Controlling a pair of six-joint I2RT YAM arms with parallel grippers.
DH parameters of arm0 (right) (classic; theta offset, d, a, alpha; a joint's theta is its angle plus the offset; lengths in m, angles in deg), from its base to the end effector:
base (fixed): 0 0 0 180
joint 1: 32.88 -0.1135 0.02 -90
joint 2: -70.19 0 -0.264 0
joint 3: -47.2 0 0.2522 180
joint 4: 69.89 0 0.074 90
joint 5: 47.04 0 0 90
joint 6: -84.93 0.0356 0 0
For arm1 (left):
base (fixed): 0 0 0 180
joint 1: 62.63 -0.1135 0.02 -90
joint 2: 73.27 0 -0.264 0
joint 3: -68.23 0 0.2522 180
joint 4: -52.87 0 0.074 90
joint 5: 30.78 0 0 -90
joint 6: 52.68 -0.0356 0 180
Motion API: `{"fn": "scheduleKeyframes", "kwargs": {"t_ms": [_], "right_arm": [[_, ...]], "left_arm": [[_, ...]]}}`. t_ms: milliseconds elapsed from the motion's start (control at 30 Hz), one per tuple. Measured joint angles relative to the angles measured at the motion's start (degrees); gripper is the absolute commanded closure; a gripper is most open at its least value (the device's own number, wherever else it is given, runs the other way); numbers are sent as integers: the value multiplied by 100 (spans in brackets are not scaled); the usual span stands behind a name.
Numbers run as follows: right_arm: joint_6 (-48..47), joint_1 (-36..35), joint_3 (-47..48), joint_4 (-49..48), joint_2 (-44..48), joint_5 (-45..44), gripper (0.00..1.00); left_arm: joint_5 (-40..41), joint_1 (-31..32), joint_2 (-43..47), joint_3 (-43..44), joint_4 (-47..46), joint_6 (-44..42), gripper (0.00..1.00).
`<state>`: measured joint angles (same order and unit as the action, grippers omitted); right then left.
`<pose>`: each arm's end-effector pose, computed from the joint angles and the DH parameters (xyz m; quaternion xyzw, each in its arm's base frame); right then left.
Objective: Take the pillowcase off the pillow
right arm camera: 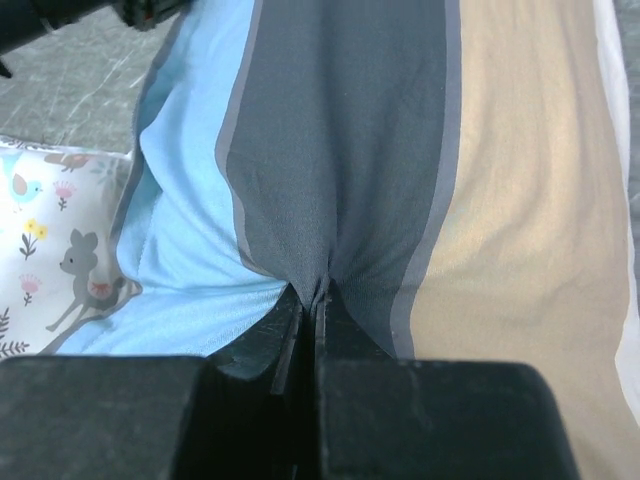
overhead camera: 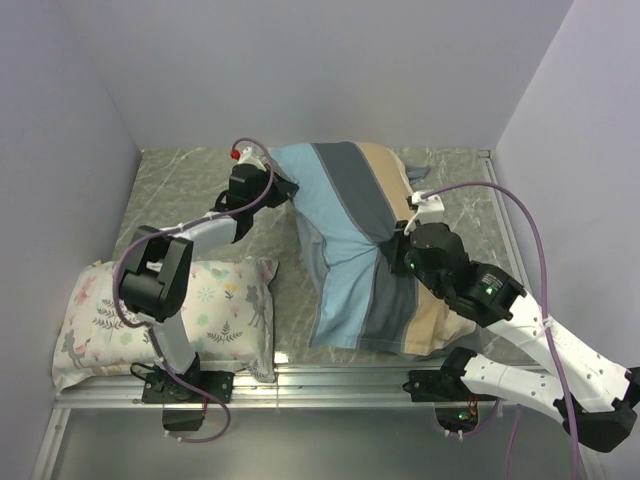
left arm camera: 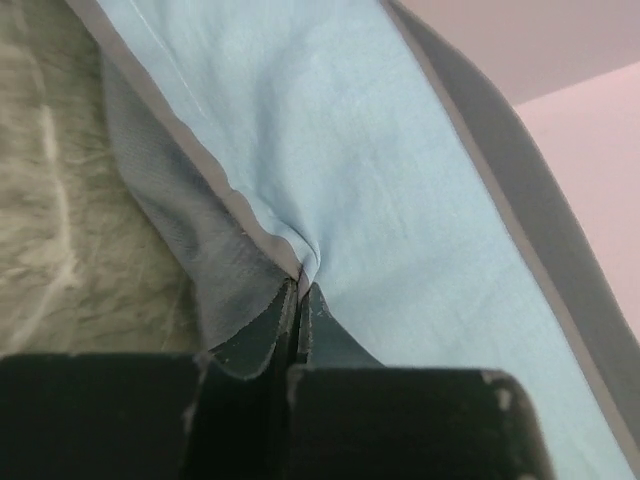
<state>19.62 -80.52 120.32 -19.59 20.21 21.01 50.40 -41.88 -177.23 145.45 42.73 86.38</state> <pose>0.1293 0.1221 0.3659 -0.0694 0.8408 0.1708 0.5090 0.3848 -0.1516 0.2250 -0.1509 0.7864 -0.3915 0.4534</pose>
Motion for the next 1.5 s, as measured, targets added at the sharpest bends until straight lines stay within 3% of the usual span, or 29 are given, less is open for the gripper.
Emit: {"fn": "scheduleKeyframes", "kwargs": {"t_ms": [200, 500, 633, 767, 933, 1000, 1100, 1133, 1200, 1233, 1333, 1500], "right_arm": [[-83, 28, 262, 37, -7, -46, 100], [-87, 33, 463, -98, 35, 280, 100], [46, 240, 302, -304, 111, 501, 100], [295, 1169, -304, -826, -15, 1207, 100], [603, 2546, -723, -1609, -1355, 2247, 99], [739, 2992, -699, -1954, -1910, 2529, 91], [835, 3447, -413, -2035, -2385, 2623, 73], [837, 3512, -282, -2004, -2470, 2625, 61], [820, 3615, -22, -1906, -2590, 2618, 48], [822, 3679, 129, -1836, -2629, 2594, 35], [758, 3799, 573, -1620, -2621, 2347, 20], [634, 3810, 1613, -1368, -2479, 2000, 14]], "left_arm": [[632, 116, 1508, -321, 699, -509, 100], [2100, 916, 3746, -256, 1722, -1600, 100], [2660, 1399, 3641, 426, 2461, -1998, 100], [2981, 1657, 3014, 1121, 2918, -2186, 99], [3080, 1685, 1856, 1816, 3303, -2142, 100], [3064, 1692, 1281, 2299, 3362, -2114, 100], [3012, 1714, 468, 3036, 3445, -2074, 100], [2990, 1720, 229, 3270, 3477, -2068, 100], [2975, 1720, -197, 3746, 3576, -2050, 100], [2973, 1720, -337, 3908, 3602, -2031, 100], [2924, 1722, -772, 4446, 3727, -1950, 98], [2747, 1766, -1388, 5082, 3838, -1790, 94]]}}
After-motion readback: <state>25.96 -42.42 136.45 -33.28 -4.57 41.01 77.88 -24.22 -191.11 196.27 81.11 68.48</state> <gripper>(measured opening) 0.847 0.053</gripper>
